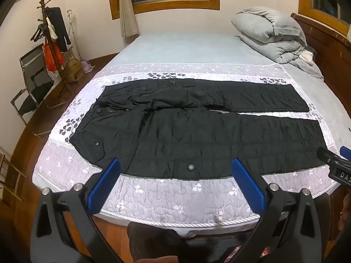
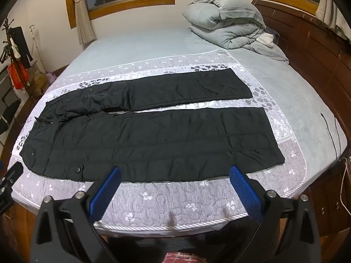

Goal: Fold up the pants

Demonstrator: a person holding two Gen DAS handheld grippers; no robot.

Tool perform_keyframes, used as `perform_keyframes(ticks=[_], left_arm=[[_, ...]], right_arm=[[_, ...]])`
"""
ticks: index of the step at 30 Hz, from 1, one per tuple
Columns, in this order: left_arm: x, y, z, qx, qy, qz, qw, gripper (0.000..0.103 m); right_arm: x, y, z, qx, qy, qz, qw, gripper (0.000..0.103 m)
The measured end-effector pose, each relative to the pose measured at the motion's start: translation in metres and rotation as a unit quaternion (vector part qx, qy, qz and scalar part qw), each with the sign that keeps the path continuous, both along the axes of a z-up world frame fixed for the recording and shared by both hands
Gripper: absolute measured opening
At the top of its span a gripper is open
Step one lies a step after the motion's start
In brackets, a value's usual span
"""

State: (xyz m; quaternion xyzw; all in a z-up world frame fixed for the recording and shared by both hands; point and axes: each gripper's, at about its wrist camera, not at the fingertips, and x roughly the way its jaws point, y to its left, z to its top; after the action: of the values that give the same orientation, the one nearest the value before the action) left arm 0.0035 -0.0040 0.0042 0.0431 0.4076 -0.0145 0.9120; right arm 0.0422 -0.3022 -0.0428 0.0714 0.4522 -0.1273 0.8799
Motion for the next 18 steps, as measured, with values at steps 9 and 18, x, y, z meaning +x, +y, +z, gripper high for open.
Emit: perform_keyframes(ticks=[9,18], left_arm=[[-0.0015,-0.0013,-0.0002,0.003,-0.004,0.000,1.0000,0.101],[-0.0025,-0.0045,-0.0007,0.007,-0.002,-0.003,1.0000,0.101]], right_arm=[[0.0029,-0.0030,-0.0010,0.002,0.002,-0.001,1.000,0.100],[0.0028,-0.0042,-0.0016,0.005,0.003,-0.002,1.000,0.100]])
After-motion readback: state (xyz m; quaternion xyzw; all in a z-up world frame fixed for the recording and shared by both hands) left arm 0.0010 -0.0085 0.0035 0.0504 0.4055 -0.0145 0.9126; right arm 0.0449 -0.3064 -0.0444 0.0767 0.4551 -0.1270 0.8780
